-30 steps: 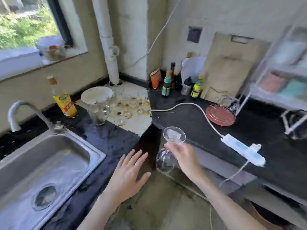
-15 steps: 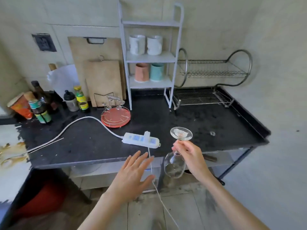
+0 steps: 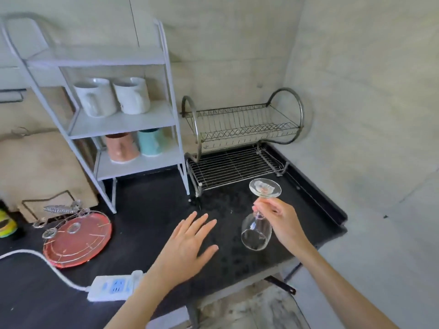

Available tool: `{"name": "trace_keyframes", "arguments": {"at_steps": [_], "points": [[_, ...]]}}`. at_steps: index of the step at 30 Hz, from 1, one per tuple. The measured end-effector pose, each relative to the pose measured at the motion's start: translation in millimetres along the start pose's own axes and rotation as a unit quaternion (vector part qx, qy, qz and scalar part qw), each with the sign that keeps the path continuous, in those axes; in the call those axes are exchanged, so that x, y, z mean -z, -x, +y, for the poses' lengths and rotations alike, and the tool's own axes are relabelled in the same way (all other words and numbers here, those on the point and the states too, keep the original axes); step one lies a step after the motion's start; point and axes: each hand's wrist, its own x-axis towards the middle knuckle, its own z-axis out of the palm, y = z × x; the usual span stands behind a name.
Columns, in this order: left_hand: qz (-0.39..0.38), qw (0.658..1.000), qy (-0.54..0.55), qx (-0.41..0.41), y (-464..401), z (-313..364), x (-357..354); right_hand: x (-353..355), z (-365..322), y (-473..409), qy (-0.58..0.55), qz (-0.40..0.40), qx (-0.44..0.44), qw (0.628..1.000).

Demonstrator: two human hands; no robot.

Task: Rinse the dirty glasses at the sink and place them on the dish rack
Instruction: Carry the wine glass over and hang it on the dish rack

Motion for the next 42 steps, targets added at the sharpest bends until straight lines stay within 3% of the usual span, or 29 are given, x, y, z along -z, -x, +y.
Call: {"name": "trace_keyframes", "arguments": {"at_steps": [2, 5, 13, 20, 28, 42], "points": [[0.001, 1.000, 0.005, 0.002, -33, -3, 7, 9, -4, -35, -0.004, -0.008, 0.010, 1.000], [0.068, 0.998, 0.010, 0.011, -84, -11, 13, 17, -18, -95, 0.010, -0.040, 0.047, 0.998], [0.170, 0.971, -0.014, 0.166, -200, -28, 57, 8, -92, -267, 0.004, -0.144, 0.175, 0.974], [0.165, 0.951, -0.106, 0.240, -249, -52, 70, -57, -103, -379, 0.085, -0.207, 0.214, 0.951], [0.140, 0.945, -0.152, 0.252, -250, -62, 66, -106, -68, -413, 0.117, -0.265, 0.197, 0.937], [0.130, 0.942, -0.144, 0.272, -252, -54, 70, -104, -55, -412, 0.108, -0.270, 0.215, 0.932]]}}
